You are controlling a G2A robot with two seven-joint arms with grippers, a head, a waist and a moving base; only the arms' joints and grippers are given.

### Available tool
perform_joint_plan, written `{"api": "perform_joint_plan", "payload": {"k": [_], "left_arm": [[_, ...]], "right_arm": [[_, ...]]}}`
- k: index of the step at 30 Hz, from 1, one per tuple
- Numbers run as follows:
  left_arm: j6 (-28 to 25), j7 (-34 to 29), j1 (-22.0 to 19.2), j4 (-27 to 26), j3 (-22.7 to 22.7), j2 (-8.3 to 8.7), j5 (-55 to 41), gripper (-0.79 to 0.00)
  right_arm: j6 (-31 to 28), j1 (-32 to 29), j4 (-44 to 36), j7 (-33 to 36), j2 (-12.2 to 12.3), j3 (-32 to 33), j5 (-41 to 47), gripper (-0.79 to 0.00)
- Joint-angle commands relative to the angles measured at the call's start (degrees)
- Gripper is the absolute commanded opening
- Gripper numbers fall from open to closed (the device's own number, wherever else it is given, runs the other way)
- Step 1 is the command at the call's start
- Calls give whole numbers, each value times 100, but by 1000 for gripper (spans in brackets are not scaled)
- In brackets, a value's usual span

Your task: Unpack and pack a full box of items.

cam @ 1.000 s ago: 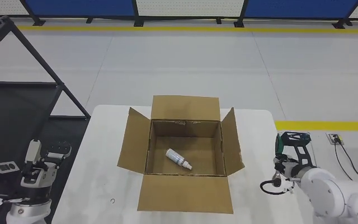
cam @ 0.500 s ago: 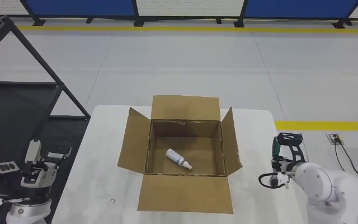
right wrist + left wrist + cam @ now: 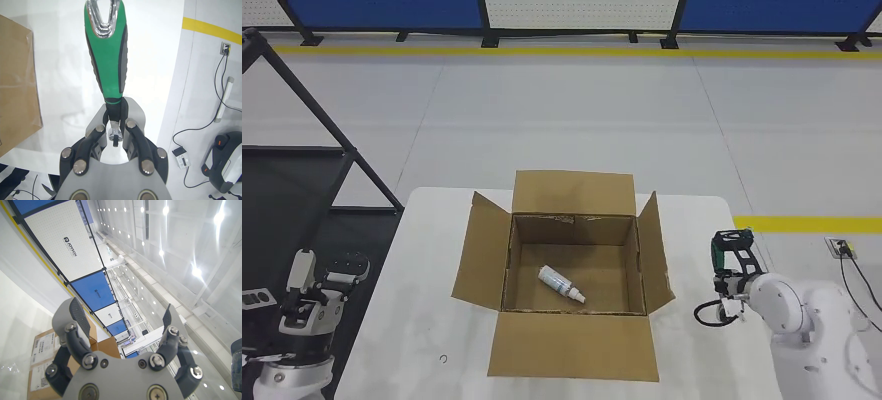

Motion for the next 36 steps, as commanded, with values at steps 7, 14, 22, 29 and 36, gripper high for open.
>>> {"api": "perform_joint_plan", "payload": {"k": [7, 14, 22, 29, 36], "left_arm": [[0, 0, 0, 0, 0, 0, 0, 0], [0, 0, 0, 0, 0, 0, 0, 0], [0, 0, 0, 0, 0, 0, 0, 0], [0, 0, 0, 0, 0, 0, 0, 0], [0, 0, 0, 0, 0, 0, 0, 0]], "right_arm": [[-455, 622, 1273, 63, 54, -292, -156, -785], [-576, 811, 1668, 68, 86, -441, -168, -785], [-618, 912, 1963, 92, 116, -574, -104, -785], [-576, 1057, 2289, -4, 130, -690, -13, -760], [-527, 1140, 2443, -68, 157, -740, 55, -585]]}}
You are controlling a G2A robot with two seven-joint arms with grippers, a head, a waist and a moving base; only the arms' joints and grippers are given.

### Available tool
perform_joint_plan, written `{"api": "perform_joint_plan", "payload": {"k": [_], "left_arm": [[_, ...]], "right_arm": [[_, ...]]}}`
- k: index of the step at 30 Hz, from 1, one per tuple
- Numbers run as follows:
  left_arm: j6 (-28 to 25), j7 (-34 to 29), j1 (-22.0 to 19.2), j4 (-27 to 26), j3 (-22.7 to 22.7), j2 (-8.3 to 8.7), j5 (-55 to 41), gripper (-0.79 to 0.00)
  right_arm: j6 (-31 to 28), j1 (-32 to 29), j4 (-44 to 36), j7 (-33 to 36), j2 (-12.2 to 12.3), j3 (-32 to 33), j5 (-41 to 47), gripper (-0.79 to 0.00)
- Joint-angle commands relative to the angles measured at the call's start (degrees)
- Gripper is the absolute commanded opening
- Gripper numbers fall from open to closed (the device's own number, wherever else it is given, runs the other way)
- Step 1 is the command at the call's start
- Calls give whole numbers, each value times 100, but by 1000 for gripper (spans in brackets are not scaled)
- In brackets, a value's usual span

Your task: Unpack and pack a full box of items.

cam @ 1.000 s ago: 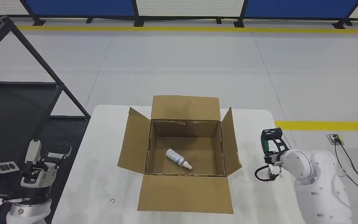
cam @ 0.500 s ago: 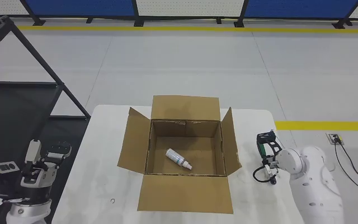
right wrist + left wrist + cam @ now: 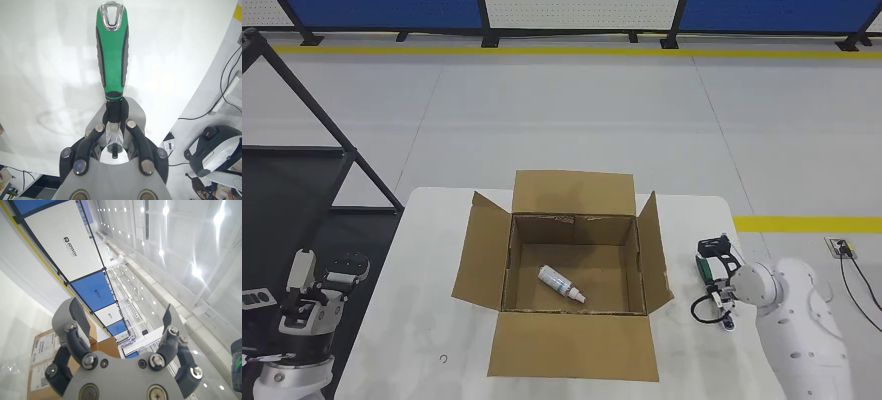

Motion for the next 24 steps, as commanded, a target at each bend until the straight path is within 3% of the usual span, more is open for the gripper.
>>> {"api": "perform_joint_plan", "payload": {"k": [1, 3, 5, 10, 16, 18, 20, 24], "left_arm": [[0, 0, 0, 0, 0, 0, 0, 0], [0, 0, 0, 0, 0, 0, 0, 0], [0, 0, 0, 0, 0, 0, 0, 0], [0, 0, 0, 0, 0, 0, 0, 0], [0, 0, 0, 0, 0, 0, 0, 0], [0, 0, 0, 0, 0, 0, 0, 0], [0, 0, 0, 0, 0, 0, 0, 0], [0, 0, 0, 0, 0, 0, 0, 0]], "right_arm": [[17, 6, 8, -19, 12, 6, 20, -579], [36, -6, -18, -24, 26, 31, 56, -560], [34, -33, -99, -5, 43, 62, 100, -486], [184, -168, -612, -6, 96, 238, 204, -459], [289, -645, -2129, 51, 164, 610, 635, -437], [289, -831, -2759, 117, 180, 666, 781, -323], [300, -991, -3363, 129, 191, 694, 915, -360], [409, -1223, -4444, -17, 199, 679, 1159, -317]]}}
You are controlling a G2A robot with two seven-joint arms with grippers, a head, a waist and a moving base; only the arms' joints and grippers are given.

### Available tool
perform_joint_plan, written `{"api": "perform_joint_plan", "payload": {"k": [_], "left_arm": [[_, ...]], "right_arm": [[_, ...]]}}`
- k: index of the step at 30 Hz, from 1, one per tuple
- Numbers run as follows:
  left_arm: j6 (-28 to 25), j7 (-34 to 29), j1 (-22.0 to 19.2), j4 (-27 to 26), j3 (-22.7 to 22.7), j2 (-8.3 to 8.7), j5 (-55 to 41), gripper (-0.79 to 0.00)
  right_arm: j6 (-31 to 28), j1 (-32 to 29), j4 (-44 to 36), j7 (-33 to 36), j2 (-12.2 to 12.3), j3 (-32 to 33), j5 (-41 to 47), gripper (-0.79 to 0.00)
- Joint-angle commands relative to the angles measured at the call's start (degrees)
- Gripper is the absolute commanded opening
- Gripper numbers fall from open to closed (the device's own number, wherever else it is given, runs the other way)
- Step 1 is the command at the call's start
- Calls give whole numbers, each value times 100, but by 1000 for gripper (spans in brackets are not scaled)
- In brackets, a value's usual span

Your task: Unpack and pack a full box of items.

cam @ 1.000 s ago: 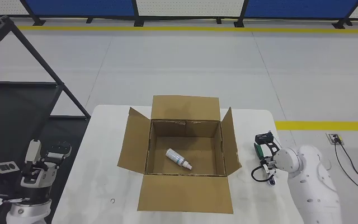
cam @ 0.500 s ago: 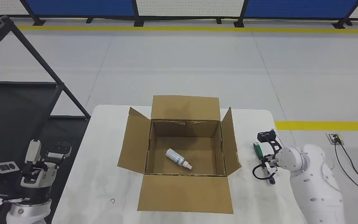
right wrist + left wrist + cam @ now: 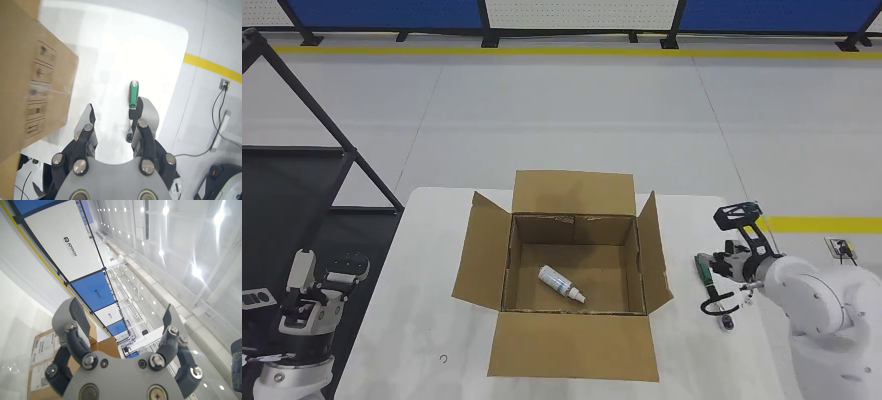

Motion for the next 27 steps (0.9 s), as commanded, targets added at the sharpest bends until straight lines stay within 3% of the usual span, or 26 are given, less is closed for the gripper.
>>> {"api": "perform_joint_plan", "payload": {"k": [1, 5, 7, 12, 13, 14, 15, 19, 27], "left_arm": [[0, 0, 0, 0, 0, 0, 0, 0], [0, 0, 0, 0, 0, 0, 0, 0], [0, 0, 0, 0, 0, 0, 0, 0], [0, 0, 0, 0, 0, 0, 0, 0], [0, 0, 0, 0, 0, 0, 0, 0], [0, 0, 0, 0, 0, 0, 0, 0], [0, 0, 0, 0, 0, 0, 0, 0], [0, 0, 0, 0, 0, 0, 0, 0], [0, 0, 0, 0, 0, 0, 0, 0]], "right_arm": [[17, -83, -569, -60, 5, -36, 105, -305], [-8, -141, -1341, -125, 15, -204, 304, -320], [33, -95, -1592, -148, 16, -355, 323, -283], [82, 258, -1809, -94, 7, -942, 320, -268], [109, 380, -1770, -61, 1, -1102, 273, -228], [156, 511, -1702, -27, -10, -1272, 253, -86], [202, 657, -1614, 13, -23, -1443, 244, 0], [403, 1222, -1188, 153, -86, -2050, 193, 0], [403, 1222, -1188, 153, -86, -2050, 193, 0]]}}
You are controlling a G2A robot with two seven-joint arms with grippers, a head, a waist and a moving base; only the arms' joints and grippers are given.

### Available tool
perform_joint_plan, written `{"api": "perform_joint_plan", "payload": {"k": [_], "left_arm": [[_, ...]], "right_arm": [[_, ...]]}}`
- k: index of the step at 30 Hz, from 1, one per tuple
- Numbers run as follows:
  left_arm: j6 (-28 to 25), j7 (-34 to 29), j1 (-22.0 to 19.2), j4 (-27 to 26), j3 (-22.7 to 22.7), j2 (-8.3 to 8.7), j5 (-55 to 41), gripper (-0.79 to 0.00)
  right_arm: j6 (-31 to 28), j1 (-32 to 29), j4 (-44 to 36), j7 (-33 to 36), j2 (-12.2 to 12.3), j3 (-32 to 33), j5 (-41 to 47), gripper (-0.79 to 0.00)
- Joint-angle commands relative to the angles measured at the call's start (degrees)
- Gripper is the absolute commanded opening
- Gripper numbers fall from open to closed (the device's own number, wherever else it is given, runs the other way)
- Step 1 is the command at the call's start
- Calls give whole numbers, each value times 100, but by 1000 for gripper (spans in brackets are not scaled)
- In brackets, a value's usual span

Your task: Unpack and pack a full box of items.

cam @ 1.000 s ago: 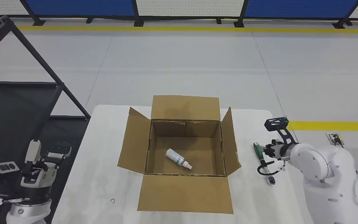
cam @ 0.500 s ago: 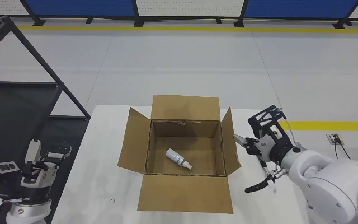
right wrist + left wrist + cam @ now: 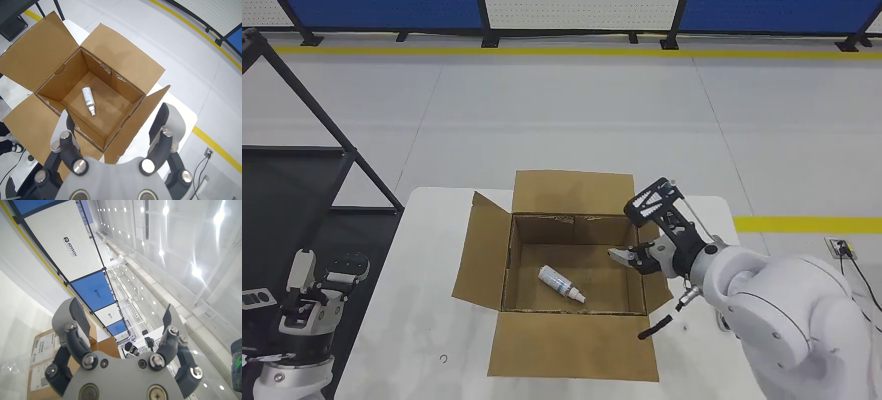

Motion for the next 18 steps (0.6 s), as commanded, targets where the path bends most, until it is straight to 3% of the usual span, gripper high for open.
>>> {"api": "perform_joint_plan", "payload": {"k": [1, 13, 18], "left_arm": [[0, 0, 0, 0, 0, 0, 0, 0], [0, 0, 0, 0, 0, 0, 0, 0], [34, 45, -4, -73, 40, -1, 94, 0]], "right_arm": [[0, 1, 0, 0, 0, -1, 0, 0], [-13, -55, 34, -133, -5, -30, 69, 0], [-334, 202, 394, -581, -65, -566, 219, 0]]}}
